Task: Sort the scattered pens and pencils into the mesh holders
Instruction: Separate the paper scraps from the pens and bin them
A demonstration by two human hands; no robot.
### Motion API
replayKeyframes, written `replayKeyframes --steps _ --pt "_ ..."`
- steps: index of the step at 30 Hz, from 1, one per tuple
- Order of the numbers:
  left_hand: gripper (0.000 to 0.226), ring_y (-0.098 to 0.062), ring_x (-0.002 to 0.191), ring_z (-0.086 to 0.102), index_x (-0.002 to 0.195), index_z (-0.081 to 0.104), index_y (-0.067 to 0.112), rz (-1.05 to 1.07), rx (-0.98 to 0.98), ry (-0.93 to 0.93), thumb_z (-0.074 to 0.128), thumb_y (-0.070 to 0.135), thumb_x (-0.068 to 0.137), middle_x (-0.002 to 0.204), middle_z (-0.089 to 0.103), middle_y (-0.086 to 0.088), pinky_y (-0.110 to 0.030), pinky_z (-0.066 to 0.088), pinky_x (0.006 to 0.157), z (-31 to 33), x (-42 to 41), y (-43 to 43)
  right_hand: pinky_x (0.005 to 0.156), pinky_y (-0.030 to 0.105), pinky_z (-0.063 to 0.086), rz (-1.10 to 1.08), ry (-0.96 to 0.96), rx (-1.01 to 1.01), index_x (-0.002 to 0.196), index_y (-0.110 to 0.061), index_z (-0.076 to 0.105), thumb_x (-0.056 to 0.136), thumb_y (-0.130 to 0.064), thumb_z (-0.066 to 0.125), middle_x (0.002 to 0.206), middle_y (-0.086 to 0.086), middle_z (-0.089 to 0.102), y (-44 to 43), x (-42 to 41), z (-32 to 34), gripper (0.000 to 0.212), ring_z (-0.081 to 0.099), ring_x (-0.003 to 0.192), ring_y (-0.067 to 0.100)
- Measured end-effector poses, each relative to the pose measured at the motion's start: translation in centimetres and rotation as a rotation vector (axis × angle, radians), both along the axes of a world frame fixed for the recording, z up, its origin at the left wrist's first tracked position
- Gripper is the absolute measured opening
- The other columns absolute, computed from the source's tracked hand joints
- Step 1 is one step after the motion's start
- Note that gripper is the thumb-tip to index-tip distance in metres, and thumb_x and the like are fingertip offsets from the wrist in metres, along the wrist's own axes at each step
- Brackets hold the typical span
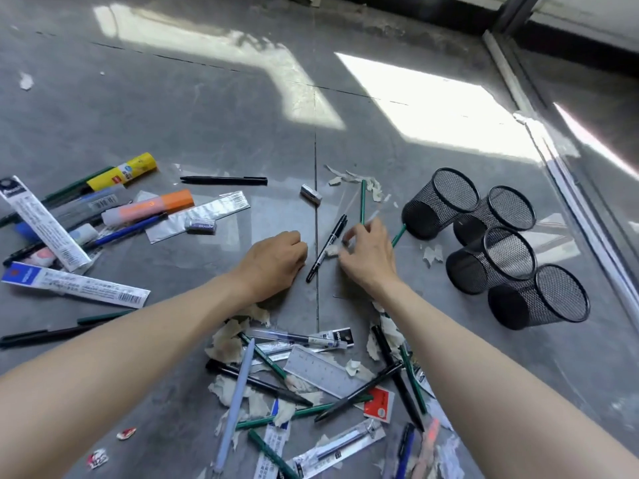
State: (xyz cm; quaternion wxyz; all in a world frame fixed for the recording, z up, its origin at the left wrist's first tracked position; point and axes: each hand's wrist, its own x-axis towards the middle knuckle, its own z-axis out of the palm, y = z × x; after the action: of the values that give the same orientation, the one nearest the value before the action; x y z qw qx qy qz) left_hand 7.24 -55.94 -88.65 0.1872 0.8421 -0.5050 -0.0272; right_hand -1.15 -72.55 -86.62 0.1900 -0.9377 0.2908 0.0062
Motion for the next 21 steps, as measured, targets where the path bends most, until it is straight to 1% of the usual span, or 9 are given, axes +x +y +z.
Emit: replayKeyframes --steps 3,5,8,10,12,14,16,18,21 --pt "0.025 -0.023 0.052 0.035 0.069 0.047 0.008 -0.070 0.048 -0.078 0.070 -0.002 0.070 0.070 0.045 -0.008 -0.027 0.024 0.041 0.3 -0.5 1.1 0.095 0.034 0.033 0.023 0.018 -0.008 0.084 -0.016 0.053 0.086 -0.028 0.062 0.109 0.005 0.034 0.7 -0.5 -0.1 0.015 0.034 0.110 0.024" --pt "0.029 -0.022 0.050 0.037 0.069 0.045 0.009 -0.156 0.027 -0.166 0.070 -0.005 0.065 0.069 0.043 -0.007 -0.027 0.022 0.040 0.9 -1.3 2.0 0.096 0.035 0.034 0.024 0.024 -0.008 0.086 -0.012 0.057 0.088 -0.026 0.060 0.115 0.009 0.037 1.1 -0.5 -0.2 0.015 0.035 0.112 0.026" --pt "0.020 -0.019 0.056 0.039 0.075 0.049 0.009 -0.337 -0.117 -0.271 0.063 -0.002 0.067 0.070 0.046 -0.007 -0.027 0.026 0.049 1.4 -2.5 2.8 0.099 0.037 0.034 -0.009 0.000 0.037 0.094 -0.006 0.060 0.089 -0.023 0.059 0.116 0.011 0.039 1.5 -0.4 -0.4 0.018 0.036 0.113 0.027" --pt "0.018 -0.018 0.063 0.043 0.083 0.051 0.009 -0.491 -0.130 -0.358 0.062 0.001 0.073 0.074 0.050 -0.005 -0.026 0.036 0.057 1.3 -3.1 2.4 0.100 0.038 0.035 -0.136 -0.080 0.092 0.101 -0.006 0.056 0.088 -0.017 0.060 0.117 0.013 0.039 1.7 -0.3 -0.5 0.018 0.040 0.112 0.029" --pt "0.013 -0.019 0.068 0.048 0.085 0.051 0.011 -0.541 -0.112 -0.429 0.061 0.005 0.079 0.078 0.053 -0.003 -0.030 0.043 0.064 1.0 -3.6 1.4 0.096 0.036 0.038 -0.309 -0.105 0.162 0.111 -0.006 0.050 0.087 -0.011 0.060 0.120 0.015 0.040 1.5 -0.1 0.0 0.027 0.047 0.109 0.032" --pt "0.007 -0.023 0.073 0.052 0.085 0.055 0.011 -0.457 -0.125 -0.448 0.050 0.006 0.084 0.080 0.055 -0.005 -0.034 0.043 0.073 0.8 -4.1 0.3 0.088 0.034 0.040 -0.413 -0.065 0.221 0.114 -0.008 0.047 0.086 -0.003 0.055 0.118 0.016 0.048 1.1 0.2 0.6 0.030 0.052 0.106 0.033" --pt "0.022 -0.028 0.085 0.056 0.092 0.059 0.008 -0.277 -0.089 -0.400 0.039 0.006 0.083 0.089 0.060 -0.008 -0.037 0.044 0.080 0.6 -4.4 -0.6 0.078 0.031 0.039 -0.453 -0.075 0.258 0.112 -0.010 0.047 0.084 -0.003 0.054 0.111 0.014 0.057 0.8 0.6 1.2 0.030 0.055 0.102 0.032" --pt "0.036 -0.030 0.090 0.059 0.101 0.062 0.006 -0.122 -0.026 -0.281 0.033 0.008 0.080 0.098 0.062 -0.010 -0.039 0.049 0.075 0.3 -4.2 -1.0 0.073 0.029 0.037 -0.459 -0.131 0.275 0.111 -0.012 0.049 0.084 -0.007 0.056 0.105 0.012 0.058 1.1 1.0 1.6 0.029 0.056 0.099 0.031" --pt "0.044 -0.029 0.083 0.059 0.104 0.064 0.005 -0.057 0.021 -0.175 0.030 0.013 0.078 0.097 0.062 -0.009 -0.034 0.048 0.062 -0.4 -3.1 -0.6 0.073 0.031 0.038 -0.391 -0.107 0.284 0.113 -0.015 0.052 0.088 -0.012 0.051 0.108 0.011 0.060 2.4 1.4 1.2 0.025 0.057 0.098 0.031"
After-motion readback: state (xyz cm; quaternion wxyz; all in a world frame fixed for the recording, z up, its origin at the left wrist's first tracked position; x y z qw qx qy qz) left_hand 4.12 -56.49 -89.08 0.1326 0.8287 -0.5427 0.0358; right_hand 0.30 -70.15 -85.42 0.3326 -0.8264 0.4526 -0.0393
